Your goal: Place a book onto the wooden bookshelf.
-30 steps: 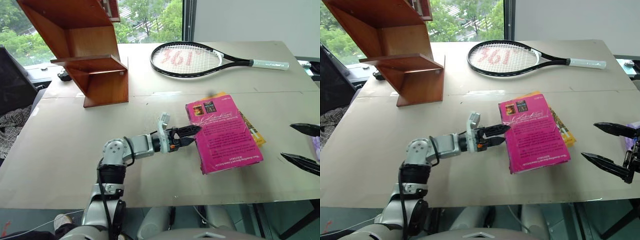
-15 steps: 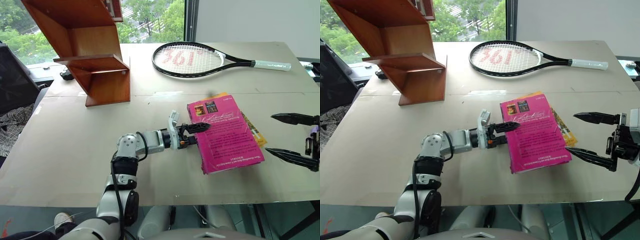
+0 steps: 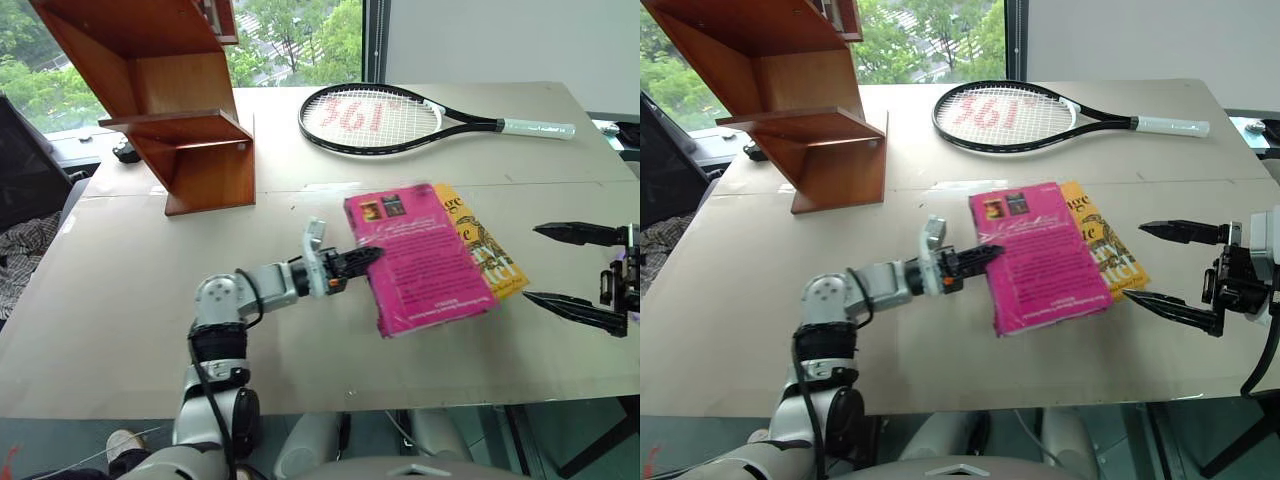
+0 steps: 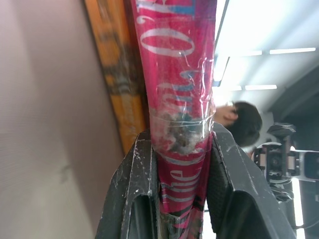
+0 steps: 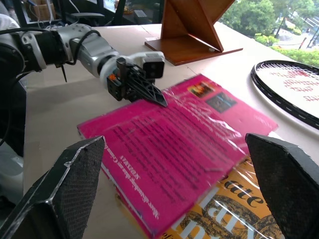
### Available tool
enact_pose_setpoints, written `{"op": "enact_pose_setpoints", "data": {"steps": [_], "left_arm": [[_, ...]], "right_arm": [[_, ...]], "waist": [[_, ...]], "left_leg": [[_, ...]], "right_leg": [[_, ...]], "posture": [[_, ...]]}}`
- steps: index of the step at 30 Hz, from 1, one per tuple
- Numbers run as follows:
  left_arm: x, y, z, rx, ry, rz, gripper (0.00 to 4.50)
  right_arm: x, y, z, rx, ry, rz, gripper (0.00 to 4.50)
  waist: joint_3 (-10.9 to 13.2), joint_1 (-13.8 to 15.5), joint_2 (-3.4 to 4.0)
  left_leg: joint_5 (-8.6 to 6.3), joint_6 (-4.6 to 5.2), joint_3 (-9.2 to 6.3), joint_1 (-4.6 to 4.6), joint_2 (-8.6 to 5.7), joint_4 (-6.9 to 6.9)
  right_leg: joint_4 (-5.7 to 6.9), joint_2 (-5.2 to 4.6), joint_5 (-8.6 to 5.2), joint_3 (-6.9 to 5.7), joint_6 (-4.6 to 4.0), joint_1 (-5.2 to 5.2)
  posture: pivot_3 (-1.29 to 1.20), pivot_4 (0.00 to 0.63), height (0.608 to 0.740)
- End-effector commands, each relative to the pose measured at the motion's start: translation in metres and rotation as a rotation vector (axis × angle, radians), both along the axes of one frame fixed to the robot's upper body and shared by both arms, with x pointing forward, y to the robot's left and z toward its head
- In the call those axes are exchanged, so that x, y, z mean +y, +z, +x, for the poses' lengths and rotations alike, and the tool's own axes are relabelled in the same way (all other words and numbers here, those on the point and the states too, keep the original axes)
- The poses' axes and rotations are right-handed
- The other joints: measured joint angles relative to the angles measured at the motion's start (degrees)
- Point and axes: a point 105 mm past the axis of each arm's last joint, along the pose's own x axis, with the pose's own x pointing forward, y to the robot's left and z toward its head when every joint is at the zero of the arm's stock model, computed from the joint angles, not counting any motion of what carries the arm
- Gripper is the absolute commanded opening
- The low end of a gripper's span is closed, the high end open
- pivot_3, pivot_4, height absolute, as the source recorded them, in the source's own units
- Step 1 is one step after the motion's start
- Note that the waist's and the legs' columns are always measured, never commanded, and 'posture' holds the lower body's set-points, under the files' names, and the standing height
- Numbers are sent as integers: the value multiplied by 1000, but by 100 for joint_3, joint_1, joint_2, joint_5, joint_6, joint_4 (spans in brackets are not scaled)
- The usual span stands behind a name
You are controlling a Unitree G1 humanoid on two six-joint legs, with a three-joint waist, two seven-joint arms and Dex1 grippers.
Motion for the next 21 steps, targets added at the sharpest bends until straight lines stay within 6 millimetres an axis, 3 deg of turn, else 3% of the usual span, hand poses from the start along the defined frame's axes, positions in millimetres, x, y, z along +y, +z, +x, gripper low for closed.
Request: {"op": "enact_pose_setpoints", "data": {"steps": [1,5,8,12,17,21], "left_arm": [[38,52,4,-307,142,80,610],[67,103,2,-692,247,363,610],[66,167,3,-1152,287,747,610],[70,220,1,-1538,309,1207,610],[72,263,-6,-1848,233,1566,610],[98,278,-1,-1840,164,1843,610]], "right_arm": [[5,10,7,-72,2,31,4500],[9,17,23,-145,-38,84,4500],[9,36,53,-283,-192,152,4500],[17,65,71,-340,-294,277,4500],[38,75,54,-349,-164,302,4500],[49,82,40,-337,-51,338,4500]], "waist": [[2,-13,-4],[4,-12,-7],[12,17,-14],[10,25,-10],[11,-14,-11],[13,-109,-10]], "left_leg": [[0,0,1,0,0,0],[-3,-6,1,-1,5,-4],[-4,-7,0,-3,2,-4],[-4,-6,-5,-28,-7,-2],[-2,-6,-11,-83,-3,-45],[-2,-6,-9,-120,-2,-27]], "right_leg": [[0,1,0,0,0,-1],[1,6,0,0,-1,-6],[-2,4,0,-3,-2,-5],[-14,-5,3,-29,-5,-20],[-31,-4,2,-54,-6,-85],[-30,-11,2,-81,-6,-115]], "posture": [[0,150,740],[0,150,740],[0,150,740],[0,150,740],[0,150,740],[0,150,740]]}}
